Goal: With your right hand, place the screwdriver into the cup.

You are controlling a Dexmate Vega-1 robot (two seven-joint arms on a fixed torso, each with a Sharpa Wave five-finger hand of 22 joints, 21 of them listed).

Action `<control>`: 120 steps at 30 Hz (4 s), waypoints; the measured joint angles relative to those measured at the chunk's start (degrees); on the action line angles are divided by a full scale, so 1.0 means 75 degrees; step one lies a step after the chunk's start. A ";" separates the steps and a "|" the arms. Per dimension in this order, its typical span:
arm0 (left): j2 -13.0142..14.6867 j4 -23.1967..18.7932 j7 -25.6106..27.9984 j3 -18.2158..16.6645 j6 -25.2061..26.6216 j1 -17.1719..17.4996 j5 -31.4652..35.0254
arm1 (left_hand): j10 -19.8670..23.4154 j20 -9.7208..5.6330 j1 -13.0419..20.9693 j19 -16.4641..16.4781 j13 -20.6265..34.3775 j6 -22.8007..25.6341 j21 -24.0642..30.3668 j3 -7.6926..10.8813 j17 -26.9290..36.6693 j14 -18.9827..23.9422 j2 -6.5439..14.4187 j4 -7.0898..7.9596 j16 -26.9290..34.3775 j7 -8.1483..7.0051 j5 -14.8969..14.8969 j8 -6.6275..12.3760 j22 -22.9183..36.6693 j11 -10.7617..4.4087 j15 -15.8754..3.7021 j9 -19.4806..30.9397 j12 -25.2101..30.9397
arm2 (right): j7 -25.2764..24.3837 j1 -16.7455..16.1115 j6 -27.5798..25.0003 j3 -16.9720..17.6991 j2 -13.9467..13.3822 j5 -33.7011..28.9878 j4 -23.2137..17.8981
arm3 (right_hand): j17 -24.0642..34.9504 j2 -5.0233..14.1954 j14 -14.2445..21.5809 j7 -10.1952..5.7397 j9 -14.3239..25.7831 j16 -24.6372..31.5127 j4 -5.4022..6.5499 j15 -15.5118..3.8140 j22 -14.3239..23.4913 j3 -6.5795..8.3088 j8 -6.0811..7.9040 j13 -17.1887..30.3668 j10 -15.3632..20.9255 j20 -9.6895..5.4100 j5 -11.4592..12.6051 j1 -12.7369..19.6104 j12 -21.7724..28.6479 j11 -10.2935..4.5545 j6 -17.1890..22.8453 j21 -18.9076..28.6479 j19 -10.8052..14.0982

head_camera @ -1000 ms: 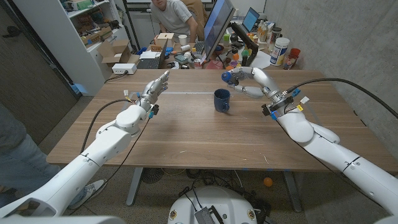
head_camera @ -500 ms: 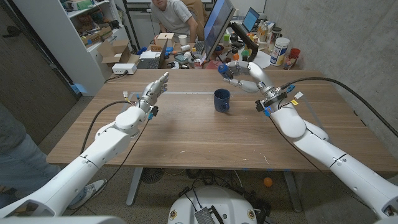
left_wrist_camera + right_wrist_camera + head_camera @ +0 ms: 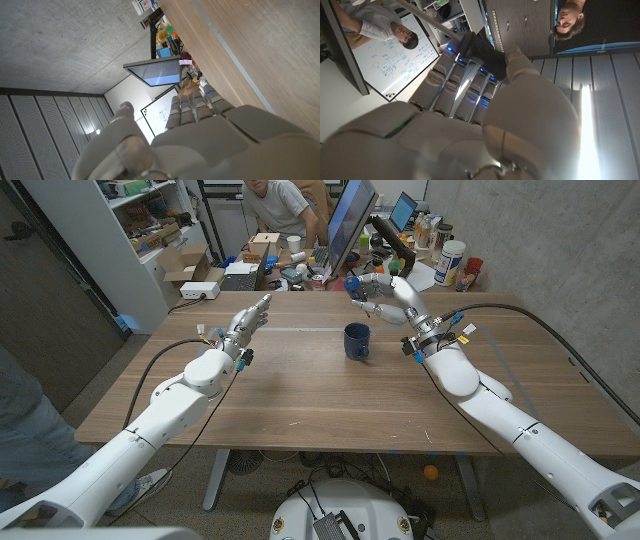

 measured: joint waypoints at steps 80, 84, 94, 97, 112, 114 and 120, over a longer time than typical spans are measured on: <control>-0.0072 0.0106 0.0054 0.0054 0.0168 -0.0016 -0.0027 | 0.0055 0.0000 0.0000 0.0000 0.0000 0.0098 -0.0173 0.0022 0.0000 0.0000 0.0061 -0.0084 0.0000 0.0014 0.0000 0.0000 0.0000 0.0025 0.0000 0.0000 0.0002 | 0.1518 0.1215 -0.1948 -0.0534 0.1701 0.2078 0.2843 | 0.0053 0.0448 -0.0600 0.0028 0.0039 -0.0607 0.0170 0.0179 -0.0014 -0.0465 -0.0460 0.0103 -0.1138 0.0569 -0.0149 0.0442 -0.0785 0.0161 0.0026 -0.0283 -0.0488; -0.0079 0.0116 0.0046 0.0075 0.0177 -0.0043 -0.0022 | 0.0055 0.0000 0.0000 0.0000 0.0000 0.0098 -0.0173 0.0022 0.0000 0.0000 0.0061 -0.0084 0.0000 0.0014 0.0000 0.0000 0.0000 0.0025 0.0000 0.0000 0.0002 | 0.1649 0.1215 -0.1960 -0.0509 0.1688 0.2170 0.2852 | 0.0053 0.0504 -0.0881 0.0029 0.0040 -0.0791 0.0180 0.0355 -0.0012 -0.0494 -0.0656 0.0180 -0.1560 0.0782 -0.0164 0.0498 -0.0795 0.0183 0.0026 -0.0365 -0.0701; -0.0093 0.0162 -0.0002 0.0130 0.0202 -0.0102 -0.0012 | 0.0055 0.0000 0.0000 0.0000 0.0000 0.0097 -0.0173 0.0021 0.0000 0.0000 0.0061 -0.0083 0.0000 0.0014 0.0000 0.0000 0.0000 0.0025 0.0000 0.0000 0.0002 | 0.1929 0.1200 -0.1808 -0.0454 0.1658 0.2360 0.2968 | 0.0052 0.0669 -0.1628 0.0205 0.0017 -0.1052 0.0212 0.0794 -0.0010 -0.0527 -0.1039 0.0318 -0.2374 0.1164 -0.0138 -0.0133 -0.0857 0.0423 -0.0383 -0.0533 -0.1142; -0.0102 0.0176 -0.0009 0.0143 0.0204 -0.0118 -0.0011 | 0.0055 0.0000 0.0000 0.0000 0.0000 0.0126 -0.0223 0.0021 0.0000 0.0000 0.0061 -0.0083 0.0000 -0.0015 0.0000 0.0000 0.0000 0.0025 0.0000 0.0000 0.0002 | 0.2042 0.1199 -0.1682 -0.0439 0.1656 0.2420 0.3065 | 0.0051 0.0578 -0.1913 0.0223 0.0061 -0.1101 0.0267 0.0944 -0.0009 -0.0580 -0.1211 0.0355 -0.2719 0.1306 -0.0110 -0.0444 -0.0857 0.0551 -0.0734 -0.0563 -0.1284; -0.0166 0.0292 -0.0068 0.0210 0.0176 -0.0202 0.0000 | 0.0111 0.0000 0.0000 0.0000 0.0000 0.0180 -0.0252 0.0043 0.0000 0.0000 0.0061 -0.0104 0.0000 0.0013 0.0000 0.0000 0.0000 0.0055 0.0000 0.0000 0.0002 | 0.2503 0.1306 -0.0768 -0.0418 0.1763 0.2587 0.3638 | 0.0051 0.0240 -0.2438 0.0232 0.0092 -0.1130 0.0341 0.1095 -0.0009 -0.0652 -0.1474 0.0428 -0.3213 0.1627 -0.0050 -0.0851 -0.0856 0.0725 -0.1304 -0.0622 -0.1602; -0.0184 0.0324 -0.0087 0.0230 0.0159 -0.0232 0.0007 | 0.0111 0.0000 0.0000 0.0000 0.0000 0.0180 -0.0252 0.0043 0.0000 0.0000 0.0061 -0.0104 0.0000 0.0013 0.0000 0.0000 0.0000 0.0055 0.0000 0.0000 0.0002 | 0.2517 0.1310 -0.0617 -0.0409 0.1767 0.2577 0.3696 | 0.0051 0.0214 -0.2470 0.0232 0.0092 -0.1130 0.0364 0.1065 -0.0009 -0.0675 -0.1474 0.0427 -0.3254 0.1655 -0.0050 -0.0916 -0.0856 0.0684 -0.1304 -0.0622 -0.1629; -0.0219 0.0400 -0.0146 0.0268 0.0106 -0.0298 0.0021 | 0.0111 0.0000 0.0000 0.0000 0.0000 0.0180 -0.0252 0.0018 0.0000 0.0000 0.0061 -0.0129 0.0000 0.0013 0.0000 0.0000 0.0000 0.0055 0.0000 0.0000 0.0002 | 0.2539 0.1299 -0.0361 -0.0393 0.1740 0.2541 0.3682 | 0.0030 0.0188 -0.2630 0.0219 0.0110 -0.1130 0.0371 0.1177 -0.0009 -0.0682 -0.1538 0.0427 -0.3318 0.1763 -0.0050 -0.1065 -0.0855 0.0721 -0.1402 -0.0622 -0.1738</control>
